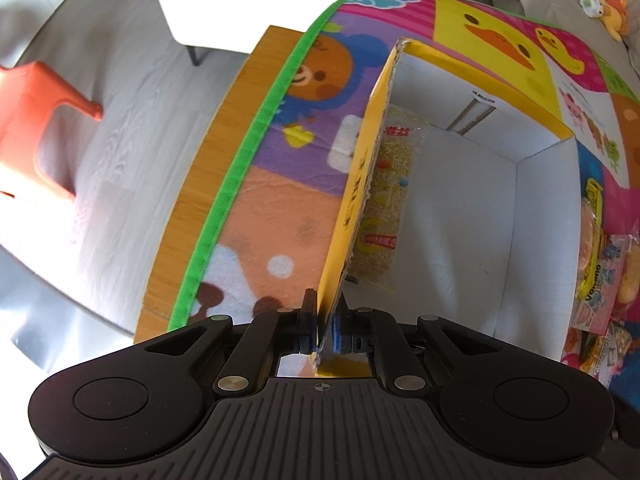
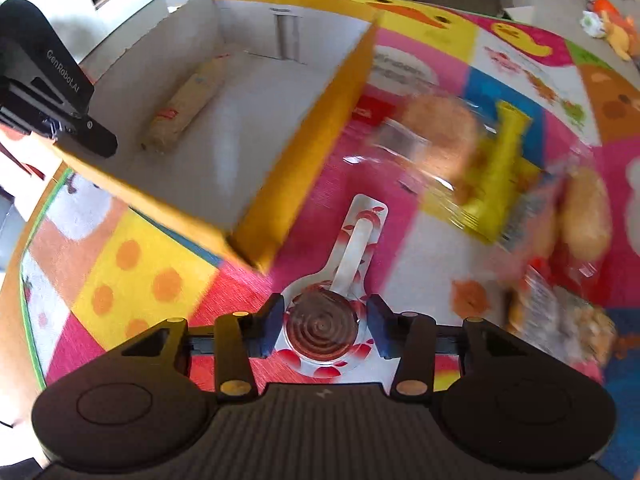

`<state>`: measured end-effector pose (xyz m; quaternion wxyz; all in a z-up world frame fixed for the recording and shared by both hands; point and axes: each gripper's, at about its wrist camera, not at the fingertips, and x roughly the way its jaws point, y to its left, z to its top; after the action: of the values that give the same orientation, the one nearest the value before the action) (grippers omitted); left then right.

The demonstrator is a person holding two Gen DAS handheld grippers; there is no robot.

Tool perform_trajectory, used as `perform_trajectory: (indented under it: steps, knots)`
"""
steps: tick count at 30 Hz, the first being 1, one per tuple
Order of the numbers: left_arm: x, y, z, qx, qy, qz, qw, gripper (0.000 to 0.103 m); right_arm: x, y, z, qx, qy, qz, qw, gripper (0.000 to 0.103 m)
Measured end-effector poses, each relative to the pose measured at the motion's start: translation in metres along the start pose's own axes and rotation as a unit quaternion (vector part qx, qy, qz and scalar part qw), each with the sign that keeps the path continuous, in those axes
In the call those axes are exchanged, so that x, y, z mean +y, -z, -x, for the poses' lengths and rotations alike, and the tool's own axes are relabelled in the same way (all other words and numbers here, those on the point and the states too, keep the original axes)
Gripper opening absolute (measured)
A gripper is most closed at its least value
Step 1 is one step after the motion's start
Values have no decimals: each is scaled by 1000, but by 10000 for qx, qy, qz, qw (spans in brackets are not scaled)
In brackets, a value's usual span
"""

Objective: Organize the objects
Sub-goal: 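Move the right gripper over the wrapped bread roll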

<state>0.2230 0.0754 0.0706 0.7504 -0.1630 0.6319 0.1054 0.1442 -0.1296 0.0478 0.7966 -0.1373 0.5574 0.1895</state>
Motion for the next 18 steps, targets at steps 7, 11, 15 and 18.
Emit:
perform_trajectory:
  steps: [7, 11, 15, 18]
  knots:
    - [-12, 0, -3, -44, 54, -254, 9997, 8, -40, 48, 14, 274, 266, -680, 9970, 45]
    - [-10, 4, -1, -37, 76, -178, 9998, 8, -43, 39, 30, 46, 150, -799, 9967, 45]
    - [-7, 7, 2, -49, 120, -122, 9998, 8, -62, -11, 55, -678, -216, -1372, 9880, 49]
    - [-5, 8, 4, -59, 162, -61, 9998, 8, -84, -55, 58, -969, -501, -1792, 9778, 63]
